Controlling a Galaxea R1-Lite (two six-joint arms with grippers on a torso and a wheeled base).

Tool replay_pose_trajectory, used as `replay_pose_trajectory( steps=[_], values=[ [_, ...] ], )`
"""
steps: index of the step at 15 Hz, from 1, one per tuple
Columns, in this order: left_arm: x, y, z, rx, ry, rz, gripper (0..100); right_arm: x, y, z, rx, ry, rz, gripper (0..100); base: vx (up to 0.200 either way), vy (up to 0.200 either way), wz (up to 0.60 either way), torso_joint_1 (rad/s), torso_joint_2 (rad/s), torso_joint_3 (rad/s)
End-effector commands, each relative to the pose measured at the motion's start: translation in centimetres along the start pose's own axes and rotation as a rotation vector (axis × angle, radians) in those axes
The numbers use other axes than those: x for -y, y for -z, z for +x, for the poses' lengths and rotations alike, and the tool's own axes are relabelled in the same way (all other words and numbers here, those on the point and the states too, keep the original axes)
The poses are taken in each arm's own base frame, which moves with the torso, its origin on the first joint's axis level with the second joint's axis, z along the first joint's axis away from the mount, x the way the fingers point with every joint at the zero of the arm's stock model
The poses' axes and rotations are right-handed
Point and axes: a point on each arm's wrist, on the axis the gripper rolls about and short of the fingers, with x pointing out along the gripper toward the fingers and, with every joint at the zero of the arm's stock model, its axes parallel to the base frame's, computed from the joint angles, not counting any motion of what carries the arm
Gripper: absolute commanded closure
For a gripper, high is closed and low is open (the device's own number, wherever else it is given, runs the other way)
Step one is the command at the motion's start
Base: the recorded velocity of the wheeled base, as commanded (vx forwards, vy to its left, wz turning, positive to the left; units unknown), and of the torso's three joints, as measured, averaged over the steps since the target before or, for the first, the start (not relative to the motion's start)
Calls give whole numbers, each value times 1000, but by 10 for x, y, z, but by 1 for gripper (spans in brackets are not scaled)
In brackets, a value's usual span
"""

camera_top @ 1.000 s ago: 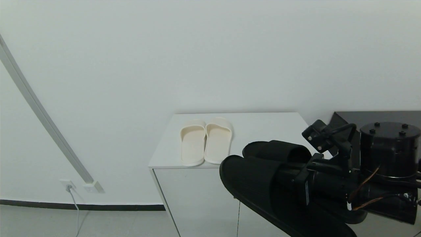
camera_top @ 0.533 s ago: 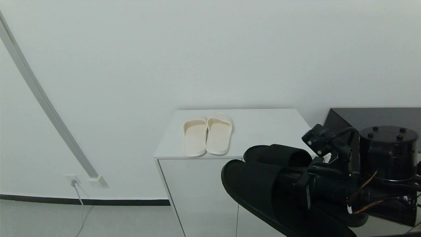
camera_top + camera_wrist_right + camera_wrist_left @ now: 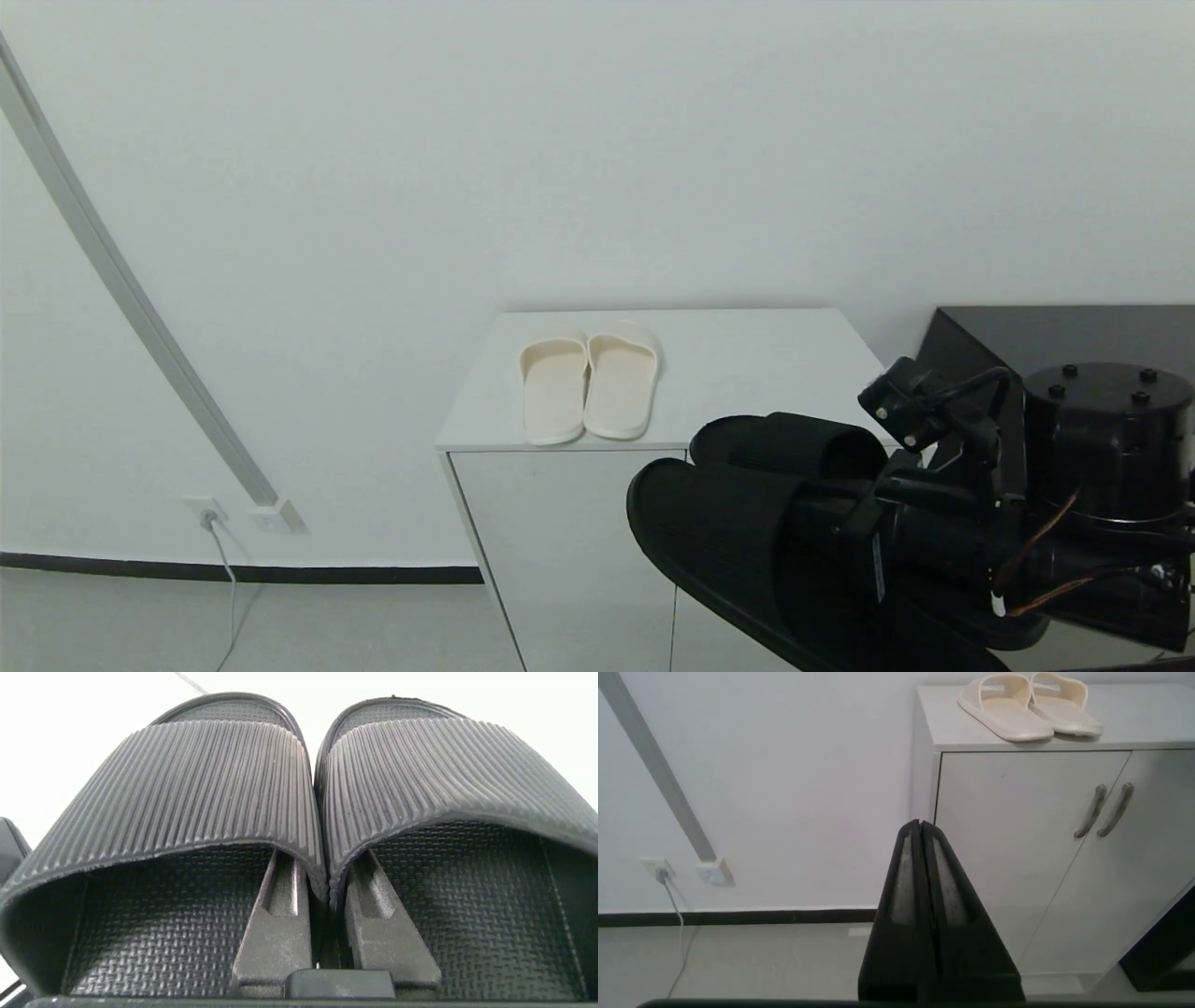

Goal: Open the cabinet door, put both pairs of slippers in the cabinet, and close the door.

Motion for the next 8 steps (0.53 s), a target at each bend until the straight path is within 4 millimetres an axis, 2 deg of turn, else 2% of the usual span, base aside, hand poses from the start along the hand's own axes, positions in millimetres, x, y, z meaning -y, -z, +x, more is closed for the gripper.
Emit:
replay_pose_trajectory(
  steps=[1, 3, 8],
  values=[
    [0, 0, 0, -1, 0, 1, 100, 1, 1, 1, -4, 1, 1, 100, 0, 0, 0, 0, 0, 0],
    [0, 0, 0, -1, 0, 1, 100, 0, 3, 2, -12, 0, 2, 100, 0, 0, 0, -53, 123, 67],
    [0, 0, 0, -1, 0, 1, 100, -1, 4, -2, 29, -3, -6, 100, 0, 0, 0, -166, 398, 217]
  ],
)
